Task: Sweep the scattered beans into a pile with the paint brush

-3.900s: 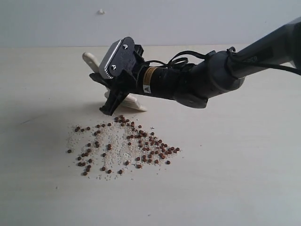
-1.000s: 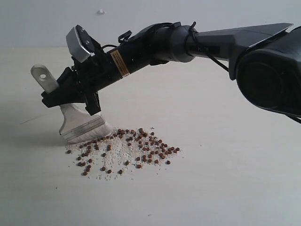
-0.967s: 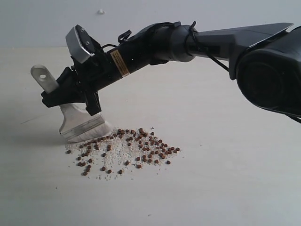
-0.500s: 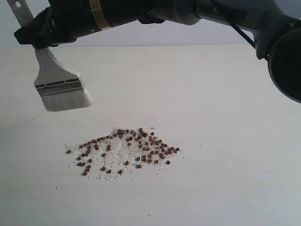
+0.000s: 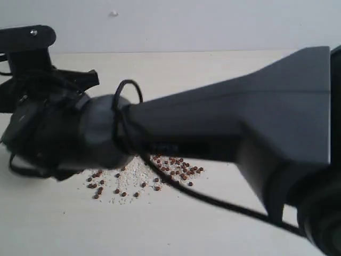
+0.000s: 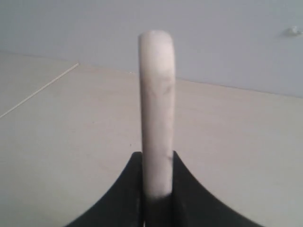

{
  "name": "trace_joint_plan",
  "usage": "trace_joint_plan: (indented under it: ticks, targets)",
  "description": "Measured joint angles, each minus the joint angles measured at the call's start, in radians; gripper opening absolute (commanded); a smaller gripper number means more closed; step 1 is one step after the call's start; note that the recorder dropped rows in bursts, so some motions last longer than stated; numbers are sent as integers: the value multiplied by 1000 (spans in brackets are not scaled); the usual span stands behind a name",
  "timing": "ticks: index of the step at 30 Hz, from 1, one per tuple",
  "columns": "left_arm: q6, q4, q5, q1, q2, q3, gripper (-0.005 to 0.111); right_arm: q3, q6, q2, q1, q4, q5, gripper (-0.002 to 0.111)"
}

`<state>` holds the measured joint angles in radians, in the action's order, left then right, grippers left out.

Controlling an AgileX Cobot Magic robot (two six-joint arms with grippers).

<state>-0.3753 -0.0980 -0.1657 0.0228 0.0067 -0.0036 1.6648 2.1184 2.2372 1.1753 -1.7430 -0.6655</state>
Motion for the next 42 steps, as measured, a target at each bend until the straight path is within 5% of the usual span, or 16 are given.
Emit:
trace_joint_plan:
  ticks: [5,42]
  targets:
    - [0,0,0,0,0,0,0,0,1,29,51,77,-93,0]
    - [0,0,0,0,0,0,0,-9,-166,75,2,320,-404,0]
